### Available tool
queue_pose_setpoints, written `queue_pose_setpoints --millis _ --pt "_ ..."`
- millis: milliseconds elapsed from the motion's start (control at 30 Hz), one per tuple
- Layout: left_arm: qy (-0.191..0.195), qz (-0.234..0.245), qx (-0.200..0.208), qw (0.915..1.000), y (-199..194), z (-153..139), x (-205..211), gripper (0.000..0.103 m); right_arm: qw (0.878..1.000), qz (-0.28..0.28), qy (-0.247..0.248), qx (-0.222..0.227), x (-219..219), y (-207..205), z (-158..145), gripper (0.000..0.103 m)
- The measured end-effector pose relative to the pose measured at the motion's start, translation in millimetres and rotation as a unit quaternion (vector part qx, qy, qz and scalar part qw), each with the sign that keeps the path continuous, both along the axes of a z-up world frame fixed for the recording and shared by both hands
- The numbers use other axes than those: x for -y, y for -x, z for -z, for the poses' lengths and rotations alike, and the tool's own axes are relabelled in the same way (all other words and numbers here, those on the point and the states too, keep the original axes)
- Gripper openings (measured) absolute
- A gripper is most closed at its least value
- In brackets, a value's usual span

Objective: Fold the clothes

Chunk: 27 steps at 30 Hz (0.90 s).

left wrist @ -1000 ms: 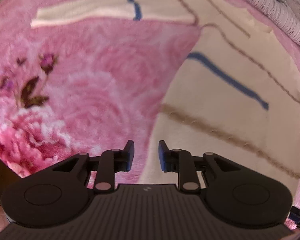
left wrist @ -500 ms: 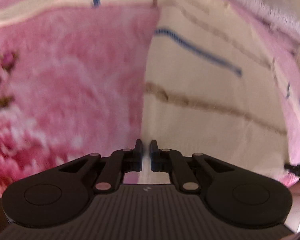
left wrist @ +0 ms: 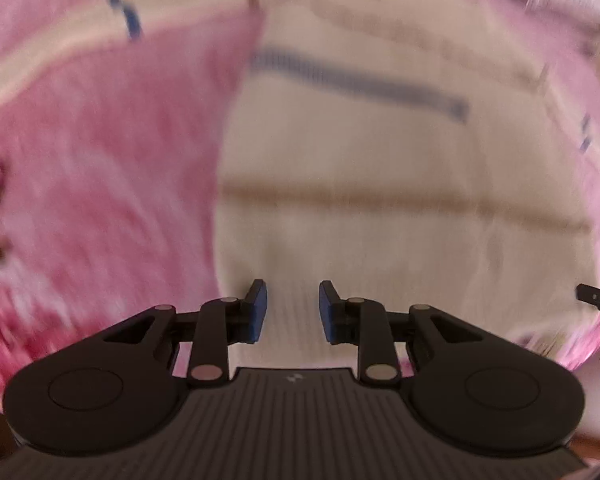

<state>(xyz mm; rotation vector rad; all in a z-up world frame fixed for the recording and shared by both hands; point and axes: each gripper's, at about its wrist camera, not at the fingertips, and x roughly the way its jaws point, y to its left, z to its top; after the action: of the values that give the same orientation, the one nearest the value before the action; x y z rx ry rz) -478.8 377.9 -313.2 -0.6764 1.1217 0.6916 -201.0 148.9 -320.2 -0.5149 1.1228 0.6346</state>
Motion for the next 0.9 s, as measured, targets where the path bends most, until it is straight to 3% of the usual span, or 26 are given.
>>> queue_pose_setpoints --millis 67,167,233,467,667,767,900 --pt "0.008 -0.018 -0.009 0.9998 7 5 15 0.023 1.0 -0.007 -0.009 -0.001 19 6 -1 0.026" --pt "0.065 -0.049 -0.048 0.9956 18 3 38 0.021 0.996 -0.008 0.026 -0.088 46 2 11 0.026" --pt "0.073 -0.068 -0.07 0.9925 22 -8 60 0.02 0.993 -0.02 0.035 -0.108 65 0 6 0.026" --pt "-0.01 -0.102 -0.005 0.9947 1 -124 124 0.024 0.993 -0.067 -0.028 -0.093 100 -27 -92 0.026" --pt "-0.101 -0.121 0.04 0.9867 -14 -215 166 0.037 0.987 -0.112 -0.089 -0.073 98 -36 -183 0.031" --pt "-0.119 -0.128 0.052 0.9832 -15 -240 188 0.04 0.985 -0.119 -0.095 -0.076 105 -31 -207 0.046" --pt "-0.124 -0.13 0.058 0.982 -13 -253 218 0.04 0.983 -0.138 -0.099 -0.07 120 -13 -228 0.047"
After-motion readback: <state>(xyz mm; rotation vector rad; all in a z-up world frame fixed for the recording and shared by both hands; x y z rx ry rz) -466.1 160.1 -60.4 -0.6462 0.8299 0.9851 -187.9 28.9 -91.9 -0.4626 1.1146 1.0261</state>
